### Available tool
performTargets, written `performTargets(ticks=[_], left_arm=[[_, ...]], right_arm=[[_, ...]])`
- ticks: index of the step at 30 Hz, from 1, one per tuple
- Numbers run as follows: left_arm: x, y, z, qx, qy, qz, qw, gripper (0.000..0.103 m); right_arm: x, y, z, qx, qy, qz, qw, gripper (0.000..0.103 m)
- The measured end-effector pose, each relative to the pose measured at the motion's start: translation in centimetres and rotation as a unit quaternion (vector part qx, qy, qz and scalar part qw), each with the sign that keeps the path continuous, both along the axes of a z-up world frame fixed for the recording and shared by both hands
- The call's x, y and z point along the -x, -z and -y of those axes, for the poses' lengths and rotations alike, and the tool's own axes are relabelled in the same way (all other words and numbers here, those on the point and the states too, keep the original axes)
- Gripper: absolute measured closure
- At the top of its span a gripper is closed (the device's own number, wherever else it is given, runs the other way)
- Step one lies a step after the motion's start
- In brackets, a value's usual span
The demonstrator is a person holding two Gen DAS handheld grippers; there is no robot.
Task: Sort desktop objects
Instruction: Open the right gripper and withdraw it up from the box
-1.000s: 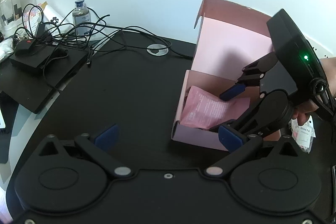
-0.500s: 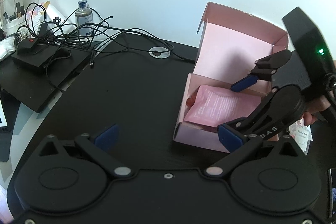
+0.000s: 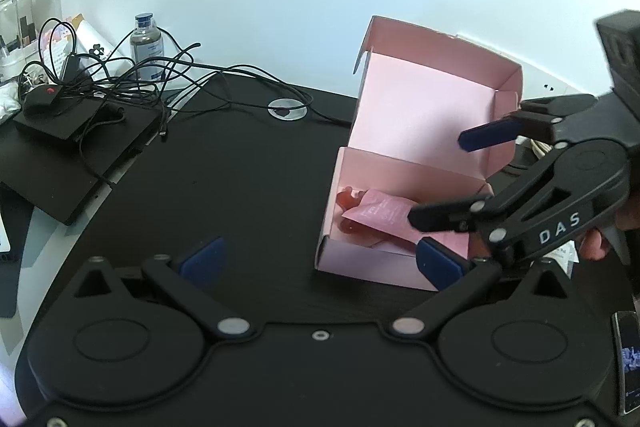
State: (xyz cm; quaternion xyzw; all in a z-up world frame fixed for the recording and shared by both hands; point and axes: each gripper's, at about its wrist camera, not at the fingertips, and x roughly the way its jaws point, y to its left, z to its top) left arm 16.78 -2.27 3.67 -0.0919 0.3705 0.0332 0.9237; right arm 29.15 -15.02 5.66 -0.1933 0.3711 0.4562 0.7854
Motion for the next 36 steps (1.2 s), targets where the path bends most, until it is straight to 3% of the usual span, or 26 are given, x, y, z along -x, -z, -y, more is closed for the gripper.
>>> performTargets(ticks=[4,8,15,21,28,32,36], left_arm=[[0.2,-0.2,0.1,0.001,0.002,0.000,1.0000,0.000],[0.4,-0.4,0.1,0.000,0.006,0.003,1.0000,0.000],[0.6,-0.8,0.2,-0.003,0.012,0.007,0.9999,0.000],[0.6,-0.9,0.5,-0.007,0.020,0.009,0.9997,0.000],[0.4,-0.6,1.8,-0.019,0.035,0.008,0.9992,0.000],[0.4,-0.5,2.5,-0.020,0.044,0.011,0.9988,0.000],[0.4,-0.5,2.9,-0.021,0.046,0.012,0.9987,0.000]], right_arm=[[1.4,-0.9,1.9,-0.041,0.057,0.023,0.997,0.001],[3.6,-1.5,3.9,-0.084,0.140,0.049,0.985,0.001],[8.2,-0.7,8.1,-0.147,0.306,0.060,0.939,0.001],[11.9,1.5,10.8,-0.136,0.407,0.045,0.902,0.001],[13.7,3.0,12.3,-0.118,0.470,0.026,0.874,0.001],[14.2,3.2,12.2,-0.116,0.474,0.022,0.872,0.001],[14.3,3.4,11.8,-0.110,0.464,0.017,0.879,0.001]])
